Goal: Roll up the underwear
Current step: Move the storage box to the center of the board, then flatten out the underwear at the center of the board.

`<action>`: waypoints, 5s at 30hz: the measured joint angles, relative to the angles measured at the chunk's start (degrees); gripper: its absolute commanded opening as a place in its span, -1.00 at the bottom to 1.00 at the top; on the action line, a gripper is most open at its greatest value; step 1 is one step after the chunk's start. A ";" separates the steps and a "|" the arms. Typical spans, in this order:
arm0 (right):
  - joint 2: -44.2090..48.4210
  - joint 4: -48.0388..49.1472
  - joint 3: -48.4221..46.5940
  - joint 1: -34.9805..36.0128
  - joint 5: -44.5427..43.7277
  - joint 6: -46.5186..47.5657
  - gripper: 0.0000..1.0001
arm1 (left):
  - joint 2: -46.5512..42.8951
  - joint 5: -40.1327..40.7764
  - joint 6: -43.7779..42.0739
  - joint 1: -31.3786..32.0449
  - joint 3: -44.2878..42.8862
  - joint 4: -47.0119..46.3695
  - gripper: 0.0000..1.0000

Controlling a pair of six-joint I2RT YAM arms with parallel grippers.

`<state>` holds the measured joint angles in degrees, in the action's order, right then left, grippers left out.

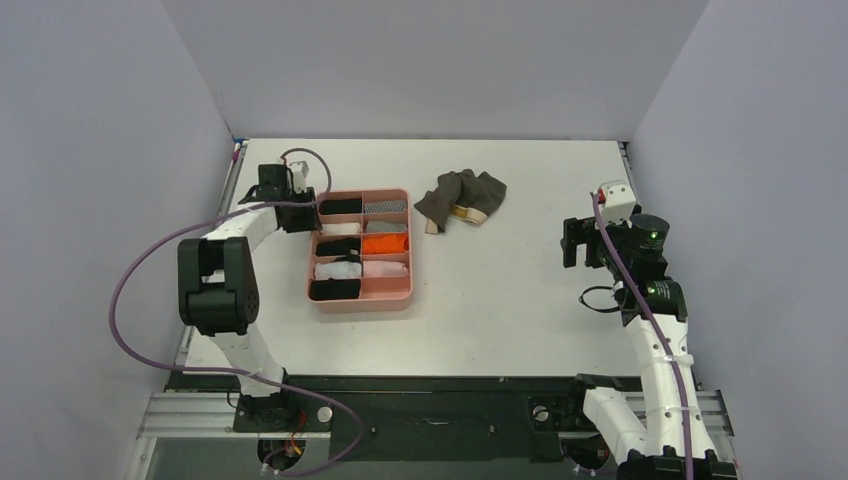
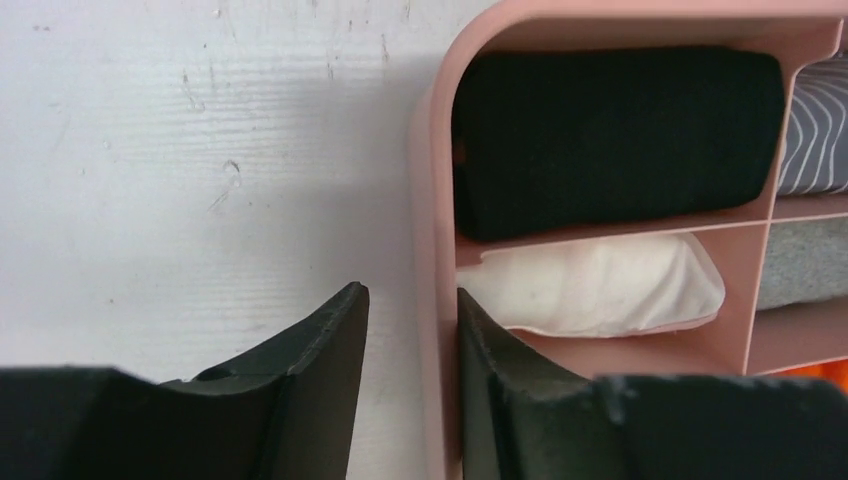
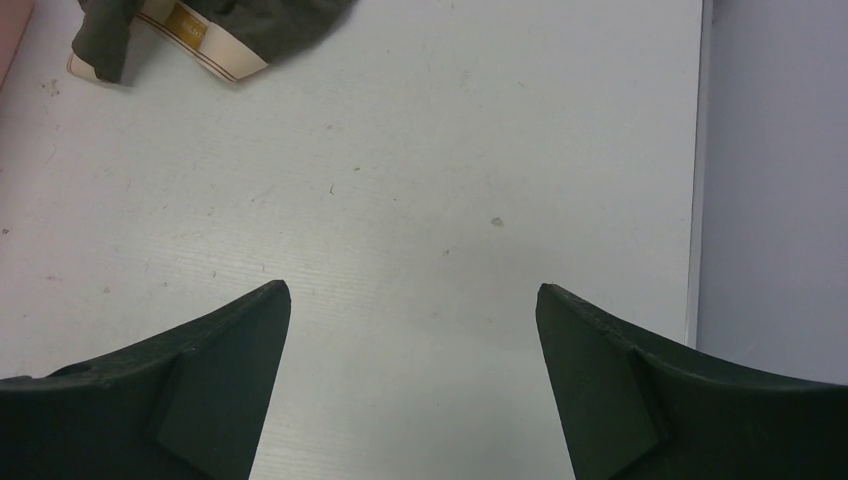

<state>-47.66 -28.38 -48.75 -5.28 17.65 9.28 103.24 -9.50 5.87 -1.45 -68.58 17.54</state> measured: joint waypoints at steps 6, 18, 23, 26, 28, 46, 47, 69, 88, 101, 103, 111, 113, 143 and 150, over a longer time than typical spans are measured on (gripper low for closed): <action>-0.92 -0.42 0.00 0.00 0.48 0.37 0.77 | 3.32 -0.94 1.53 0.37 -5.03 1.77 -1.00; -3.26 -0.50 0.00 0.00 0.44 0.55 0.77 | 15.30 2.14 0.28 -3.37 -23.54 8.98 -1.00; -4.26 -0.48 0.00 0.00 0.17 0.57 0.78 | 19.63 2.05 -0.46 -5.46 -30.14 11.10 -1.00; -5.29 -0.50 0.00 0.02 -0.11 0.55 0.78 | 23.43 1.90 -2.16 -6.08 -36.63 14.16 -1.00; -6.32 -0.55 -0.07 0.52 -0.37 0.55 0.78 | 25.51 1.84 -3.45 -6.19 -40.30 15.89 -1.00; -40.76 2.73 -19.17 21.57 -11.17 3.87 0.61 | 28.89 3.65 -11.10 -6.43 -46.88 22.16 0.60; -43.34 3.13 -20.79 22.56 -11.43 3.98 0.60 | 28.89 3.67 -10.99 -6.49 -46.88 22.18 0.65; -76.02 5.11 -46.29 35.26 -9.62 -5.20 -0.06 | -10.49 -0.42 -10.25 -6.54 -17.92 13.94 0.83; -59.87 -11.61 -43.80 32.76 6.45 2.73 -1.00 | -28.28 -9.42 -22.27 11.02 4.66 4.00 0.88; -56.15 -28.79 -38.40 22.69 23.39 8.46 -1.00 | -21.46 -2.47 -32.04 40.41 10.21 -5.66 0.93; -58.75 -30.58 -39.43 21.09 25.38 8.72 -1.00 | -19.74 -1.11 -32.46 43.87 8.98 -5.81 0.93; -63.30 -34.69 -43.06 17.99 30.56 9.22 -1.00 | -12.70 6.51 -36.85 55.41 3.34 -8.76 0.96; -63.69 -35.23 -43.87 17.66 31.80 9.22 -1.00 | -10.91 8.52 -38.56 57.57 3.17 -9.70 0.98; -63.78 -36.81 -44.15 15.69 35.21 9.22 -1.00 | -3.41 22.27 -51.89 60.11 5.60 -16.63 -1.00; -63.78 -38.49 -44.15 15.69 34.62 11.54 -0.87 | -3.91 8.81 -39.80 51.95 -4.02 -7.76 -1.00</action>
<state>-111.44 -66.87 -92.90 10.41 52.27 20.82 99.33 -0.69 -33.93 50.50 -72.60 9.78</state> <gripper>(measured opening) 0.021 0.007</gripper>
